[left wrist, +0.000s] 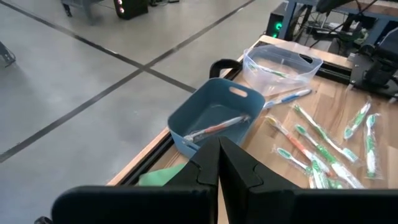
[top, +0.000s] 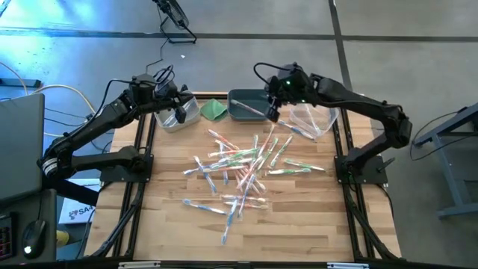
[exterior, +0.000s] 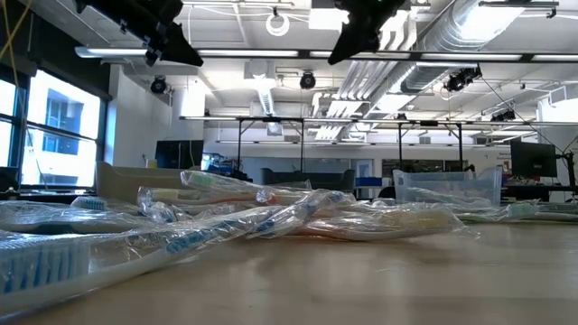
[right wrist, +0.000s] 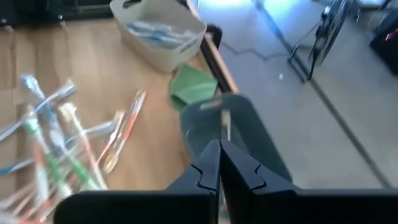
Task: Pick & Place Toothbrushes
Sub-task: Put the green toothbrush into the transparent bin
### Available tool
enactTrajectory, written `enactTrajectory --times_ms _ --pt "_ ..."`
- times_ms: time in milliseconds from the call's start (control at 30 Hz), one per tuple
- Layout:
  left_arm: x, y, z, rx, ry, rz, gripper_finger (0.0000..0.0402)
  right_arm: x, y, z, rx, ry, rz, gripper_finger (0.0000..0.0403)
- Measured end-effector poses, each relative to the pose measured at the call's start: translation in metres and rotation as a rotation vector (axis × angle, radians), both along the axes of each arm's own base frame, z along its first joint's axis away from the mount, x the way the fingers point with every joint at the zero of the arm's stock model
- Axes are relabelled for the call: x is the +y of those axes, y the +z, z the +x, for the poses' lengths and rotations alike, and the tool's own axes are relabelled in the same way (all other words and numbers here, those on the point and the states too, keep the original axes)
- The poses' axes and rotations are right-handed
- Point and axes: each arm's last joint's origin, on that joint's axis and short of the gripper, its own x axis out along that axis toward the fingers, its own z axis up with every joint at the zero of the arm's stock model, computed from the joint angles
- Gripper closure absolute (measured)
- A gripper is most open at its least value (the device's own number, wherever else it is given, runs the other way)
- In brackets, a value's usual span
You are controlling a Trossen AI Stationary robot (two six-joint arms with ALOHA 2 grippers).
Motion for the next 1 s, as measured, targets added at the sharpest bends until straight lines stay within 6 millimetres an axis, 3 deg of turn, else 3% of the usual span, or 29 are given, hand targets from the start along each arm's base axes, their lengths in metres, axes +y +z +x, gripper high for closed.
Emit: enactTrajectory --times_ms 367,533,1000 --pt "0.0 0.0 0.0 0.002 -0.002 0.004 0.0401 0.027 0.01 -0.019 0.013 -0.044 0.107 0.04" --pt "0.0 0.0 0.0 0.002 -0.002 0.005 0.0401 0.041 0.011 -0.03 0.006 -0.122 0.066 0.04" --pt "0.0 0.0 0.0 0.002 -0.002 0.005 0.0401 0.068 -0.022 -0.083 -0.096 -0.266 0.162 0.04"
